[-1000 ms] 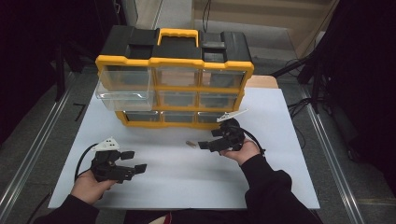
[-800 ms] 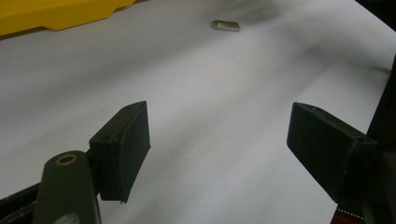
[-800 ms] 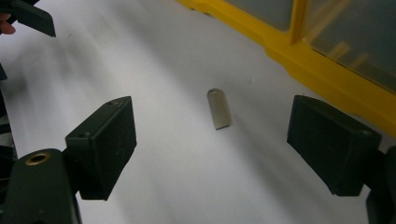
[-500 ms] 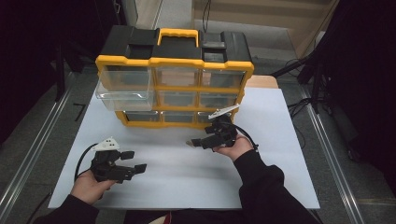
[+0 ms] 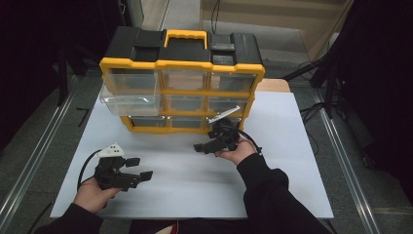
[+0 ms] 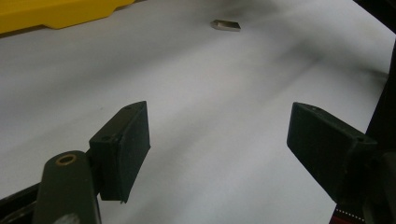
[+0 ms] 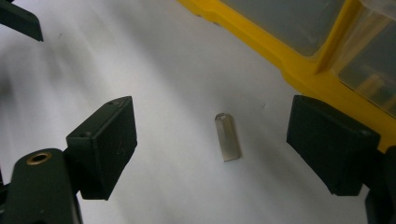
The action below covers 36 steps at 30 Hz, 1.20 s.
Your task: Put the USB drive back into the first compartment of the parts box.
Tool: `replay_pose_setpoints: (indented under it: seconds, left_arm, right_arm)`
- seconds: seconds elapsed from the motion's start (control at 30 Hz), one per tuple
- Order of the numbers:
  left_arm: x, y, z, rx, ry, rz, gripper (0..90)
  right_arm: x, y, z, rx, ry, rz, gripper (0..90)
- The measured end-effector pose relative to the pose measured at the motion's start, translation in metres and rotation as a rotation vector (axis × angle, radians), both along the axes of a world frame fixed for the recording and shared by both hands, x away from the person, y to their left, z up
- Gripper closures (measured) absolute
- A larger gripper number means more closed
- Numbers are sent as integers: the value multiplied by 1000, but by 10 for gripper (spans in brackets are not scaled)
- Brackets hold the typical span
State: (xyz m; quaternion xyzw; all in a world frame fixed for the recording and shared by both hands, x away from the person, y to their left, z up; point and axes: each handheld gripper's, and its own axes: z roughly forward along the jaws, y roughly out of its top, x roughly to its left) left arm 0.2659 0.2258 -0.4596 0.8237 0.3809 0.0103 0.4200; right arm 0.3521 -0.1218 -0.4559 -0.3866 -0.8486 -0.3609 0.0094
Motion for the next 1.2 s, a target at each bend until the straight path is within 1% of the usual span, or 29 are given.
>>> replay_pose_setpoints:
  seconds: [0.13,0.2,0.27,0.3,0.33,0.4,0.47,0.5,0.57,0.6,0.73,0.83,0.87,0.9,0.93,1.0,1.03,1.1,1.17,1.2]
  left_arm:
    - [0,0,0,0,1,1,224]
    - [0,0,0,-1,-2,2,224]
    - [0,0,0,-3,-1,3,224]
    - [0,0,0,-2,-2,2,224]
    - [0,0,0,-1,-1,1,224]
    - [0,0,0,0,2,-1,224]
    - [0,0,0,-1,4,-1,224]
    - [0,0,0,-1,2,1,224]
    - [0,0,0,-3,2,1,224]
    - [0,0,0,-3,2,2,224]
    - [0,0,0,-9,7,-5,224]
    - [0,0,0,-7,8,-7,224]
    - [0,0,0,-6,9,-7,224]
    - [0,0,0,-6,9,-7,224]
    - [0,0,0,-4,9,-3,224]
    - [0,0,0,-7,8,-3,224]
    - [0,0,0,-8,9,-4,224]
    - [0,0,0,-10,9,-6,224]
    - [0,0,0,-11,9,-5,224]
    - [0,0,0,-11,8,-4,224]
  right_arm:
    - [3,4,-3,-9,4,1,143]
    - [4,6,-4,-19,3,2,143]
    - [4,7,-7,-41,5,7,143]
    - [4,7,-7,-41,5,7,143]
    - [4,8,-9,-56,9,3,144]
    - [4,9,-10,-57,9,-4,145]
    - [4,9,-12,-71,1,0,202]
    - [4,9,-13,-66,5,-5,202]
    - [5,10,-16,-73,15,-5,202]
    - [5,10,-18,-83,14,-4,203]
    - [3,13,-25,-83,12,-6,237]
    - [3,16,-29,-100,8,-5,238]
    - [3,17,-30,-113,4,2,249]
    - [2,18,-31,-113,3,2,273]
    - [1,19,-32,-125,-6,3,298]
    - [0,19,-35,-121,-21,-3,407]
    - [-1,19,-35,-117,-23,-3,436]
    - [-2,20,-40,-127,-9,21,467]
    - [-4,21,-42,-154,-52,9,523]
    - [-5,21,-42,-155,-58,14,539]
